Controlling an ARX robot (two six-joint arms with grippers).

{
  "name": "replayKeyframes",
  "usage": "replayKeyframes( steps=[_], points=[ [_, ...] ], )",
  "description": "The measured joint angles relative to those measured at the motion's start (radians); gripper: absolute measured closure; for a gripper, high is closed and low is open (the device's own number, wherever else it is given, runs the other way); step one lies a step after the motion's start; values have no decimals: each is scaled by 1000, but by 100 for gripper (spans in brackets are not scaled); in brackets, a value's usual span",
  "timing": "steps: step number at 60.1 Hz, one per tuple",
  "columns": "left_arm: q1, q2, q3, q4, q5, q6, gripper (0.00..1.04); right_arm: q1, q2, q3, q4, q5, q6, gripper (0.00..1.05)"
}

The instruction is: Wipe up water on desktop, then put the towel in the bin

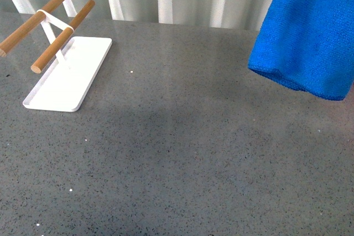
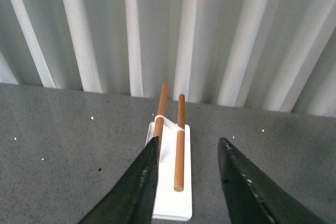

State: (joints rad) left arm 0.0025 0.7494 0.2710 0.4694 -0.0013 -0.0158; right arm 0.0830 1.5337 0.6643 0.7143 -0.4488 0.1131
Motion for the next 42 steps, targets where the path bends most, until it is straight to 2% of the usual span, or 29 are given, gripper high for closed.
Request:
replayKeyframes(
  steps=[11, 42],
  points=[
    [-3, -81, -84, 3, 1, 6, 101, -4, 0, -10, -16, 9, -5, 101],
    [-3, -310, -211, -92, 1, 9, 101, 7, -9, -16, -61, 40, -32, 101]
  ],
)
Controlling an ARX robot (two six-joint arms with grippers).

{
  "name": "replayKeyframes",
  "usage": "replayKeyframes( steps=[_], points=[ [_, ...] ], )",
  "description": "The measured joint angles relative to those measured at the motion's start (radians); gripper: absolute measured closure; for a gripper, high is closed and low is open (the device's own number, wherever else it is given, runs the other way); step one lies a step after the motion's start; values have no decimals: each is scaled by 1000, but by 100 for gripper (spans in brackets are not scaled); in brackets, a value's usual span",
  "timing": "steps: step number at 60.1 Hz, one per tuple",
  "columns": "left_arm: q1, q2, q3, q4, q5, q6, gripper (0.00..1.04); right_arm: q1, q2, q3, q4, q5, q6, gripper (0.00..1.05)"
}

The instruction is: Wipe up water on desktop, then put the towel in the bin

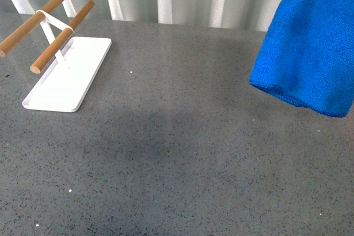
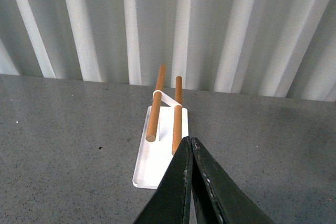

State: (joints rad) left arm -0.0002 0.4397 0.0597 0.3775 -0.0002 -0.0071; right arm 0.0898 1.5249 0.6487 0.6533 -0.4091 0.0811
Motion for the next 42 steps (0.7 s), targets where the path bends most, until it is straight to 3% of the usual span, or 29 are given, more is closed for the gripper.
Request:
replayKeyframes(
  steps=[42],
  points=[
    [0, -224, -37, -158, 0, 1, 101, 23, -3, 0, -28, 27, -17, 101]
  ],
)
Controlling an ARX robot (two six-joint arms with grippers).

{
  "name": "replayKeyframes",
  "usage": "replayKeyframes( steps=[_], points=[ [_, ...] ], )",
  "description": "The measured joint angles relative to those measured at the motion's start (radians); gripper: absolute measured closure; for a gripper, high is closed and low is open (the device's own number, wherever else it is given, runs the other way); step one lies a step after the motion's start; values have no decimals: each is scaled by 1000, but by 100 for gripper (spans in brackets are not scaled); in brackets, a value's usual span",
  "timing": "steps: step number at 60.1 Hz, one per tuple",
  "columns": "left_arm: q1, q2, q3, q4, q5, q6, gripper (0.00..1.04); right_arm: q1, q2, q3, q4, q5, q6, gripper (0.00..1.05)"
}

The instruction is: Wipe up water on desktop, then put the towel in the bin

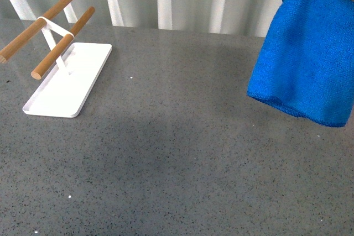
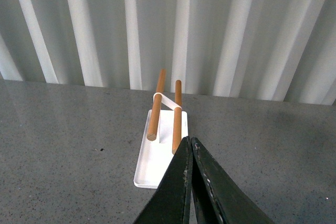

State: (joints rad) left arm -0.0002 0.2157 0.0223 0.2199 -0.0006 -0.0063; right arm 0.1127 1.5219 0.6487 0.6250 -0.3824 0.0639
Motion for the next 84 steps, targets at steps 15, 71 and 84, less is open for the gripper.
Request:
replayKeyframes(
  steps=[15, 71, 84],
  points=[
    [0, -158, 0, -189, 1, 1, 101, 5, 0, 0, -6, 7, -4, 101],
    [0, -212, 0, -219, 0, 2, 7, -4, 386, 386, -598, 319, 21, 101],
    [0, -212, 0, -219, 0, 2, 7, -23, 548, 415, -574, 302, 74, 101]
  ],
)
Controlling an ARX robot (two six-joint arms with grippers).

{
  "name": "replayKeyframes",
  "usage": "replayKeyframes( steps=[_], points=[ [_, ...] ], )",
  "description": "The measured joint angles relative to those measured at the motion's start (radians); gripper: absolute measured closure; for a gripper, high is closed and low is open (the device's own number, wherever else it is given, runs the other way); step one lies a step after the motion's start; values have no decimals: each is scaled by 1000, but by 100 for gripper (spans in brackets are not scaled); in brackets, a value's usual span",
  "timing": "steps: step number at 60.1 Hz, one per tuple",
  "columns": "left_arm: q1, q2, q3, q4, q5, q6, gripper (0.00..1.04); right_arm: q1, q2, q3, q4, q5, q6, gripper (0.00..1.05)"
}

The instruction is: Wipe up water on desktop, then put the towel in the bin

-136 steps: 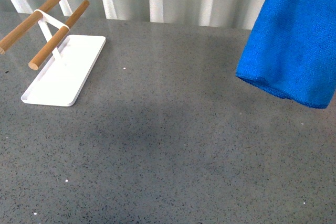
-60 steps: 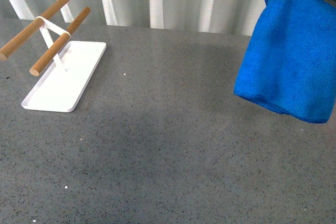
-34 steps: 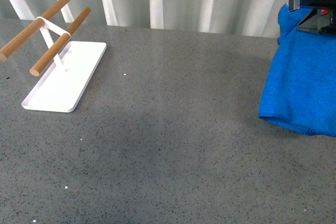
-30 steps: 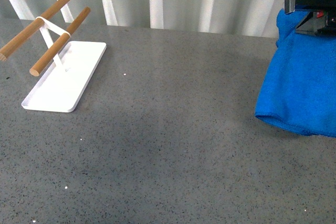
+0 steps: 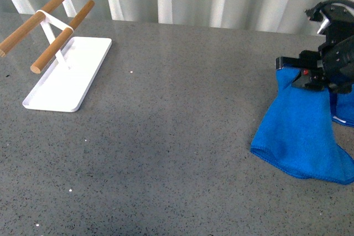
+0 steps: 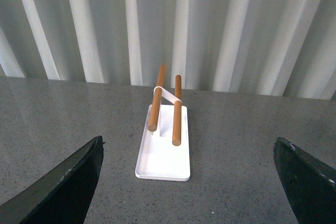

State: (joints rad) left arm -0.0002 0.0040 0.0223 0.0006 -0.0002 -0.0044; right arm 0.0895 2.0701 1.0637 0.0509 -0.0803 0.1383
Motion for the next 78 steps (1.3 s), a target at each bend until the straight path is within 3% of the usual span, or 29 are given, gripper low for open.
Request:
replayKeyframes(
  steps=[17, 31, 43, 53, 67, 78],
  points=[
    [0, -1, 0, 0, 0, 0, 7, -32, 148, 77, 42, -5, 11, 101],
    [0, -1, 0, 0, 0, 0, 7, -36, 254, 286, -15, 20, -19, 101],
    [0, -1, 0, 0, 0, 0, 7, 8, 351, 483, -93, -23, -41, 101],
    [0, -1, 0, 0, 0, 0, 7, 100, 393, 575, -152, -95, -89, 101],
    [0, -1, 0, 0, 0, 0, 7, 254, 342, 478, -173, -180, -188, 101],
    [0, -1, 0, 0, 0, 0, 7, 283, 225, 244, -84, -179, -220, 101]
  ],
)
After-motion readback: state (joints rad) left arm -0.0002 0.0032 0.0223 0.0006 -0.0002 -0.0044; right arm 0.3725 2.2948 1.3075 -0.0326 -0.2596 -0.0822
